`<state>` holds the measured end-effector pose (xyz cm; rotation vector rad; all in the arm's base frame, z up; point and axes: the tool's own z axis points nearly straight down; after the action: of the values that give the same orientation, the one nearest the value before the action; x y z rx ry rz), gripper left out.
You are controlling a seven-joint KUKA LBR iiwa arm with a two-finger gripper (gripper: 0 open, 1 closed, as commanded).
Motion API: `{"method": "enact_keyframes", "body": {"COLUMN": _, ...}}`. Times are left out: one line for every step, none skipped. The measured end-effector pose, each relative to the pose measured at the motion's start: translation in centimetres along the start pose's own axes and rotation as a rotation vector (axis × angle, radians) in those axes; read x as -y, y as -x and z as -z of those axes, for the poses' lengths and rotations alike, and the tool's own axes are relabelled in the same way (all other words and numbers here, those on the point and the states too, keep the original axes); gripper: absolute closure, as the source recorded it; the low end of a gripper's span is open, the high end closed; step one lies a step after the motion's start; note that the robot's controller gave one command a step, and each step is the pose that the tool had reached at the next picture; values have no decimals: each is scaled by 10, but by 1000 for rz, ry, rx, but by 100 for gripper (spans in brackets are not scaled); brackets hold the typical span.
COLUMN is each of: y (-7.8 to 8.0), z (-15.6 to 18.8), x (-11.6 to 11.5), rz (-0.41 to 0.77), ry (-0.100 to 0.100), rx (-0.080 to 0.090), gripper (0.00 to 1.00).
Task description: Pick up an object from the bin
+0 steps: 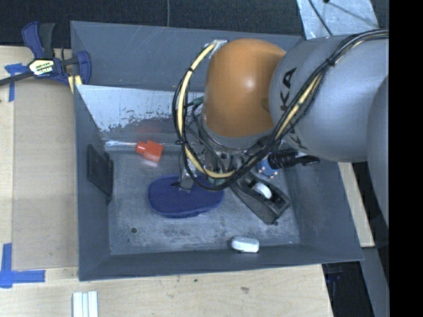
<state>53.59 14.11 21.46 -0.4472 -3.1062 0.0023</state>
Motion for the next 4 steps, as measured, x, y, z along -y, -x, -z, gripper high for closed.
{"method": "enact_keyframes", "body": {"y": 25, "z": 125, "x": 12, "rz": 126, "ry": 6, "rx": 15, "gripper": 100}}
{"method": "enact_keyframes", "body": {"y": 62, "z": -16, "x": 0, "rz": -24, "ry": 0, "rx": 0, "gripper": 100}}
{"method": "enact_keyframes", "body": {"y": 32, "z": -101, "x": -3, "rz": 292, "ry": 0, "rx": 0, "gripper": 100}}
{"method": "enact_keyframes", "body": {"y": 27, "z": -5, "x": -2, "rz": 326, "ry": 5, "rx": 15, "gripper": 100}}
